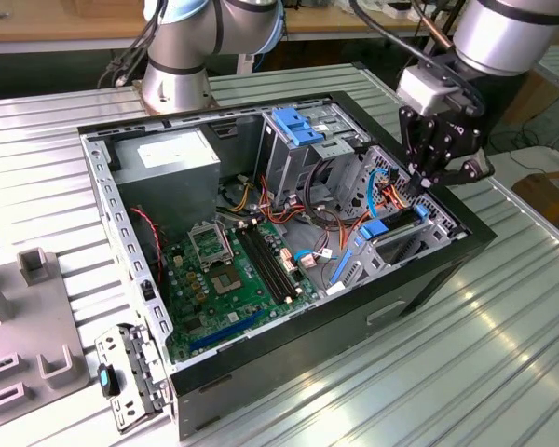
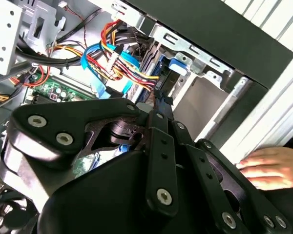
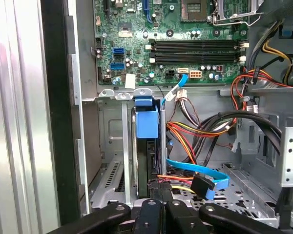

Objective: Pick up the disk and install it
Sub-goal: 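Insert the second disk wire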

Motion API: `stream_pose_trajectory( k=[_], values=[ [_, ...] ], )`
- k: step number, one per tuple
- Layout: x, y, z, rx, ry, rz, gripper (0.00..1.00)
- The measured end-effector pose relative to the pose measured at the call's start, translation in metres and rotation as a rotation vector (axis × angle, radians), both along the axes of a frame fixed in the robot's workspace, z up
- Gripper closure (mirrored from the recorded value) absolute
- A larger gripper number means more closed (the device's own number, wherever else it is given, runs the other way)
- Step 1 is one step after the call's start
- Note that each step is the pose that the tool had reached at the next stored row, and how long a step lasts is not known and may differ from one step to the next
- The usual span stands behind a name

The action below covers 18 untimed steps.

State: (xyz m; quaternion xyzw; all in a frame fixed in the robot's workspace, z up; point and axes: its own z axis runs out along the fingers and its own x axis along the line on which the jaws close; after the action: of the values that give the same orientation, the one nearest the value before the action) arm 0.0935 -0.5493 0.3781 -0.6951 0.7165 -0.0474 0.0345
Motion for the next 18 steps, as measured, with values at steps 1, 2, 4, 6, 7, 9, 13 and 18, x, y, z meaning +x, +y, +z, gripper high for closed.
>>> stream_pose_trajectory(
  k=[1, 2, 4, 6, 7, 9, 13, 18],
  values=[
    [0.0, 0.0001, 0.0057, -0.0027, 0.0003, 0.0, 0.89],
    [0.0001, 0.0013, 0.0069, -0.016, 0.0003, 0.0, 0.89],
    [0.0001, 0.0095, 0.0073, -0.0594, 0.0002, 0.0, 0.89],
    [0.0001, 0.0203, 0.0083, -0.0744, 0.0011, 0.0, 0.89],
    [0.0002, 0.0219, 0.009, -0.0746, 0.0022, 0.0, 0.89],
    [0.0001, 0.0254, 0.012, -0.0748, 0.0091, 0.0, 0.89],
    [0.0001, 0.0344, 0.0134, -0.0747, 0.0505, -0.009, 0.89],
    [0.0036, 0.0473, 0.0136, -0.0762, 0.0918, -0.013, 0.89]
  ],
)
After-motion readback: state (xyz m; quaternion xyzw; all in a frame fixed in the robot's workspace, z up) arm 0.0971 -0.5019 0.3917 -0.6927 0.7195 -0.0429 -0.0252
